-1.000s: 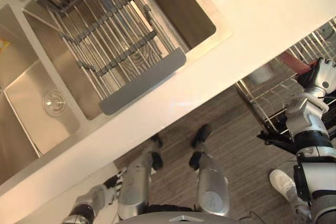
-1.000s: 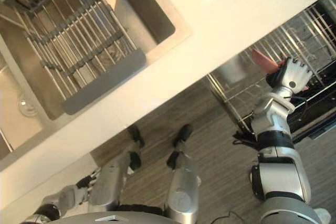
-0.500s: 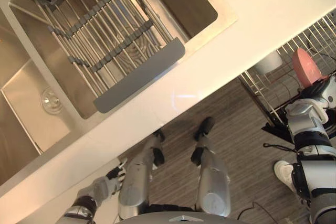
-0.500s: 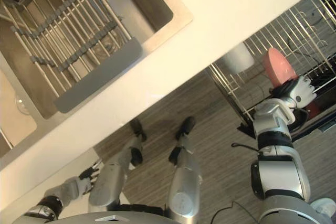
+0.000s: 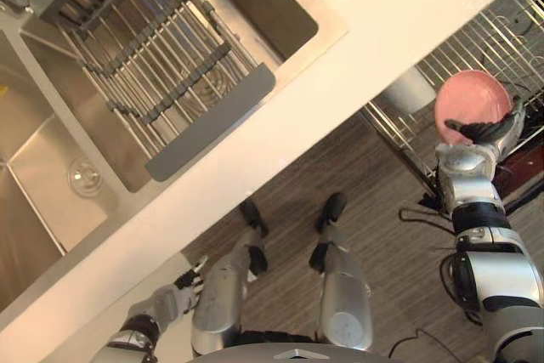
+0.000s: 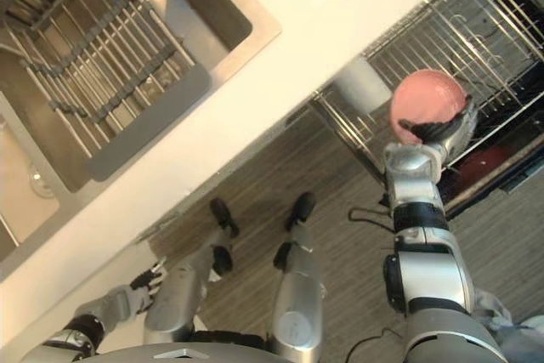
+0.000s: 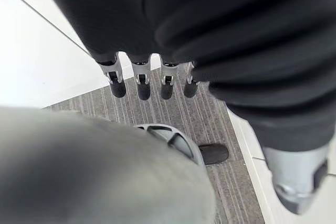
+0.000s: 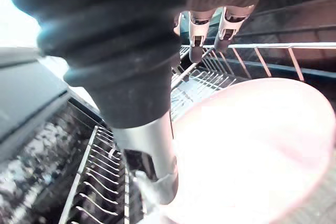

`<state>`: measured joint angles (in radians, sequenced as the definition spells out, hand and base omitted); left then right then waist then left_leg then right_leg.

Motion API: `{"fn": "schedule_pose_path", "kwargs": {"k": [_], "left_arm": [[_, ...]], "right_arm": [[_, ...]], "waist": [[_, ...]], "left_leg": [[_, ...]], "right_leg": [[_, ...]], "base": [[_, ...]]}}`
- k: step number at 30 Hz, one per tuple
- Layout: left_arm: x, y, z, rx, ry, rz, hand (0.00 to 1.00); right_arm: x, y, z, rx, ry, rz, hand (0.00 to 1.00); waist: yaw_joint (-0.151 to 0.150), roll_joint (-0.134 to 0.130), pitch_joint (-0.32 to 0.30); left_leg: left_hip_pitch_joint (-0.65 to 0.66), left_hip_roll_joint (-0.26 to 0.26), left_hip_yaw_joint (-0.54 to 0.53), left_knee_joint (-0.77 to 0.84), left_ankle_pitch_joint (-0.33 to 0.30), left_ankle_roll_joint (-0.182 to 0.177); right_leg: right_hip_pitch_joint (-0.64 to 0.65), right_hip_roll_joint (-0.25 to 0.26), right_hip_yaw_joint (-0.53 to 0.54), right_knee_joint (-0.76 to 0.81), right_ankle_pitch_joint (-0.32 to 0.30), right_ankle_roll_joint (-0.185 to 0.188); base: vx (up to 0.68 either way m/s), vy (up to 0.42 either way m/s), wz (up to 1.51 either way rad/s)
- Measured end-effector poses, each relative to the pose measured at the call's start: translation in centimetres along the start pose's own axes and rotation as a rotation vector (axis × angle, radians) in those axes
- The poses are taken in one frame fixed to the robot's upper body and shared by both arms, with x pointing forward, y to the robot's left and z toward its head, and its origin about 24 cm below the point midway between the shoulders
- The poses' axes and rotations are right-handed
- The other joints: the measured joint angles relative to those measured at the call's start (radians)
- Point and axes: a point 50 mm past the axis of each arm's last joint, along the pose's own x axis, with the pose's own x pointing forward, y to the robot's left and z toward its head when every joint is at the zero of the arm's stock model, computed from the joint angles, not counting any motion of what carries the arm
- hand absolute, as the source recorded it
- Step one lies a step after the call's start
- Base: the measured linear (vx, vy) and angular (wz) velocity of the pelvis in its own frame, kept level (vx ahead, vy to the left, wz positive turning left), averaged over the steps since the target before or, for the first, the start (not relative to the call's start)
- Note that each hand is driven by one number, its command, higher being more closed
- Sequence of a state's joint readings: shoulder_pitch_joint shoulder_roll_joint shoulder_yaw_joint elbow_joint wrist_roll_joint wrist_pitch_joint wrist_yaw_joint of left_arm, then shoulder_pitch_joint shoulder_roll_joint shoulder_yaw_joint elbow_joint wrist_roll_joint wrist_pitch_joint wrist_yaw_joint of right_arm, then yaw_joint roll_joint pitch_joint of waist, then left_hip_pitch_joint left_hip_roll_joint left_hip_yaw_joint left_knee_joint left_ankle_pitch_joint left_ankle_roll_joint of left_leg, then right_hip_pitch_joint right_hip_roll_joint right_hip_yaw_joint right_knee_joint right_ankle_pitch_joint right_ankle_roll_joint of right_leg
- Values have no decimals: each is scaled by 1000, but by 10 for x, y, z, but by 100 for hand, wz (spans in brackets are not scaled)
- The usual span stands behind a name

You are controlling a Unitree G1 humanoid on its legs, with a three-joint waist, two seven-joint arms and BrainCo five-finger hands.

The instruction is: Walk over to the sink, pick up the cup, carry it to the dishwasher, place the cup inside the dishwasher, then close the dishwasher door

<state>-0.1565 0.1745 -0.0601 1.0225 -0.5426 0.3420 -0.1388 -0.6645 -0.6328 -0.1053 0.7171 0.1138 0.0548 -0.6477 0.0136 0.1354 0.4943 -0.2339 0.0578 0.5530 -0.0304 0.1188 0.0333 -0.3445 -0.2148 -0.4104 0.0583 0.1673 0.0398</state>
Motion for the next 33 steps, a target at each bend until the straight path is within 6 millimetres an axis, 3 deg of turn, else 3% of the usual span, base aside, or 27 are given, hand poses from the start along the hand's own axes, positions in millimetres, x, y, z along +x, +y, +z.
{"fn": "schedule_pose_path", "kwargs": {"k": [4,8,11,19,23,29,31,33], "left_arm": [[1,-1,-4,10,27,6,0],[-1,8,-16,-30,56,27,0],[-4,18,-26,-78,70,50,0],[-12,40,-51,-175,99,109,0],[-18,53,-69,-215,133,147,0],[-25,61,-90,-277,164,175,0],[-26,63,-95,-295,172,183,0],[-28,65,-99,-333,174,193,0]], "right_arm": [[-3,-15,-13,190,75,131,0],[-3,-33,-28,261,129,173,0],[1,-41,-17,304,85,214,0],[1,-50,-1,331,15,259,0],[4,-63,4,370,-4,189,0],[9,-108,-11,403,47,-46,0],[16,-130,-24,406,112,-120,0],[24,-165,-44,449,215,-225,0]], "waist": [[-30,0,0],[-56,-3,2],[-79,-7,4],[-77,-18,-10],[-76,-32,-81],[-88,-81,-200],[-104,-94,-228],[-113,-105,-251]], "left_leg": [[54,-15,-9,-26,5,-4],[102,-28,-15,-37,3,-7],[139,-28,-18,-46,-1,-16],[215,-8,-44,-53,-6,-40],[241,2,-60,-53,-6,-43],[273,25,-63,-47,-20,-63],[278,30,-65,-47,-21,-65],[292,36,-64,-47,-25,-71]], "right_leg": [[13,-34,0,86,-53,12],[35,-58,0,141,-89,19],[65,-62,-4,159,-104,21],[162,-54,-51,163,-151,21],[219,-40,-79,135,-148,27],[297,-1,-115,65,-143,32],[314,7,-125,52,-142,33],[338,17,-133,36,-142,34]], "base": [[53,-2,7],[47,-25,6],[32,-51,3],[35,-96,12],[89,-80,15],[80,-71,9],[52,-54,10],[34,-39,2]]}}
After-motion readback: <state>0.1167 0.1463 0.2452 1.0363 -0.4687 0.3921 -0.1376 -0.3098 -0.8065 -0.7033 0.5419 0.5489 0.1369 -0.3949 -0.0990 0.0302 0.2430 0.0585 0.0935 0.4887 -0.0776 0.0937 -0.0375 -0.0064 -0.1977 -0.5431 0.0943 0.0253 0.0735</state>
